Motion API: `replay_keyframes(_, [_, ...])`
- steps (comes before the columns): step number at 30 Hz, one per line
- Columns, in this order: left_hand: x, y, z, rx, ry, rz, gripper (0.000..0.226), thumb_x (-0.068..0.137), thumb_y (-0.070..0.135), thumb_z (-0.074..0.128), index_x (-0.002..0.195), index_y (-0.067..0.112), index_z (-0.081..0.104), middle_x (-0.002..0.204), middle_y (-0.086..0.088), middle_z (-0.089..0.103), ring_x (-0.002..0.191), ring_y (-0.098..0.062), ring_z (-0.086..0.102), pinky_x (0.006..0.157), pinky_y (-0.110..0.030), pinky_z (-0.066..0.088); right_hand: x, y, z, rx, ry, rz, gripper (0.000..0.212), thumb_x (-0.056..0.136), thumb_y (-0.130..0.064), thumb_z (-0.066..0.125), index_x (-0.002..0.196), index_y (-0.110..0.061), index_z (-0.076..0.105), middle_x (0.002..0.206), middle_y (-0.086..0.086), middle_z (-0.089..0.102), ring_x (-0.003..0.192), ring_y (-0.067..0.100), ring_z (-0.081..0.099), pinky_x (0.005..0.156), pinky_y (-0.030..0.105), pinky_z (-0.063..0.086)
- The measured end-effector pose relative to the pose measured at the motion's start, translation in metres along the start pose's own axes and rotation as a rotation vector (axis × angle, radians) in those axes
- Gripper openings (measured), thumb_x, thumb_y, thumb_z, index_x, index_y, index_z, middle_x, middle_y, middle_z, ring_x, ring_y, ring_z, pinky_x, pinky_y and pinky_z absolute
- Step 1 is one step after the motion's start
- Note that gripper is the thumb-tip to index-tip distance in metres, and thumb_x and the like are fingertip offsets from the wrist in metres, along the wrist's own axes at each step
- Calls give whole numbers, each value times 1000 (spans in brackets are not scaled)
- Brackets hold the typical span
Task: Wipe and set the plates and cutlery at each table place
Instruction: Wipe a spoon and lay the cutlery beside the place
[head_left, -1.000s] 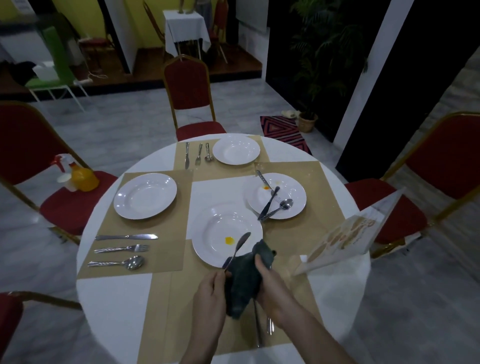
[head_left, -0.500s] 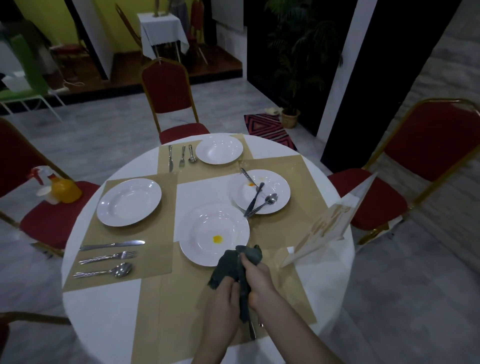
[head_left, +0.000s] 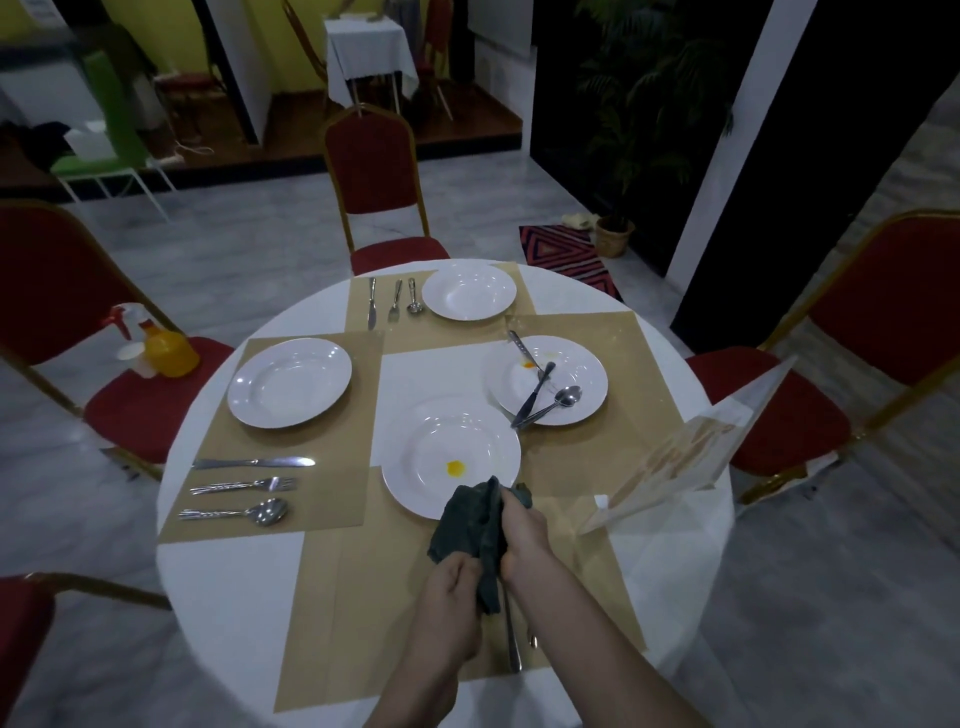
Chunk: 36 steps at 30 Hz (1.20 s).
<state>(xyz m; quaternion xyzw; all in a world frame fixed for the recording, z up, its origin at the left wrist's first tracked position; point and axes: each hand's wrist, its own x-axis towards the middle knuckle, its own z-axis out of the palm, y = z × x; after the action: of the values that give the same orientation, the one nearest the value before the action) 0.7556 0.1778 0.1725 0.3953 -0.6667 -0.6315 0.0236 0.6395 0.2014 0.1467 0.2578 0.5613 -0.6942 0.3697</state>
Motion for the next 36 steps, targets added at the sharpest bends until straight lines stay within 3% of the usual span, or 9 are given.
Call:
replay_keyframes(7, [-16, 10, -22, -118, -56, 1, 30, 101, 13, 37, 72, 10, 47, 51, 1, 25, 39, -10, 15, 43, -16, 12, 17, -22, -16, -9, 84, -39, 17, 92, -20, 60, 92, -2, 62, 92, 18, 68, 87, 35, 65, 87, 46, 55])
replay_keyframes(10, [-23, 4, -34, 50, 93, 118, 29, 99, 14, 41, 71, 12, 48, 46, 4, 35, 37, -13, 28, 41, -23, 24, 29, -43, -43, 13, 128, -106, 22, 92, -22, 63, 105, -3, 63, 103, 17, 69, 89, 33, 65, 87, 47, 55])
replay_keyframes(13, [-19, 2, -26, 496, 267, 282, 18, 100, 24, 38, 87, 26, 51, 66, 8, 53, 63, -13, 51, 60, -29, 34, 17, -43, -42, -74, -59, -42, 37, 94, -40, 60, 116, -10, 61, 108, 12, 68, 95, 29, 65, 81, 42, 56])
replay_keyframes(16, [-12, 10, -9, 489, 246, 276, 20, 95, 34, 33, 104, 30, 50, 90, 9, 54, 82, -17, 55, 68, -25, 36, -5, -29, -29, -85, -289, 87, 44, 94, -49, 54, 120, -13, 61, 112, 10, 69, 97, 25, 67, 71, 36, 57])
replay_keyframes(20, [-7, 15, -9, 574, 258, 276, 14, 89, 24, 55, 103, 26, 53, 90, 7, 49, 77, -16, 51, 64, -24, 38, -18, -13, -30, -151, -380, 68, 43, 91, -50, 58, 118, -17, 65, 114, 6, 72, 105, 23, 67, 74, 33, 57])
replay_keyframes(26, [2, 2, 11, 629, 59, 132, 17, 97, 17, 48, 113, 15, 54, 106, -1, 61, 91, -14, 57, 70, -18, 37, -2, -5, -31, -150, -119, -123, 24, 94, -23, 62, 111, -6, 64, 101, 10, 71, 88, 22, 68, 62, 26, 53])
replay_keyframes(30, [-13, -11, 14, 382, 80, 132, 23, 101, 18, 39, 80, 18, 48, 72, 1, 55, 67, -14, 51, 63, -28, 38, 19, 10, -34, -267, -21, -209, 22, 95, -25, 61, 105, -6, 66, 100, 10, 70, 90, 21, 67, 72, 28, 56])
replay_keyframes(32, [-16, -17, 11, 312, 67, 109, 29, 101, 19, 39, 74, 15, 47, 66, 3, 51, 61, -12, 46, 61, -28, 35, 24, 16, -39, -466, 47, -292, 26, 95, -30, 60, 97, -5, 66, 93, 7, 70, 90, 24, 67, 78, 33, 56])
replay_keyframes(36, [-20, -44, -6, 284, 121, 103, 31, 98, 11, 44, 67, 14, 44, 56, 4, 43, 54, -13, 41, 57, -30, 33, 21, 3, -53, -928, 148, -638, 27, 98, -28, 53, 76, -15, 55, 72, -3, 59, 73, 19, 61, 53, 23, 41])
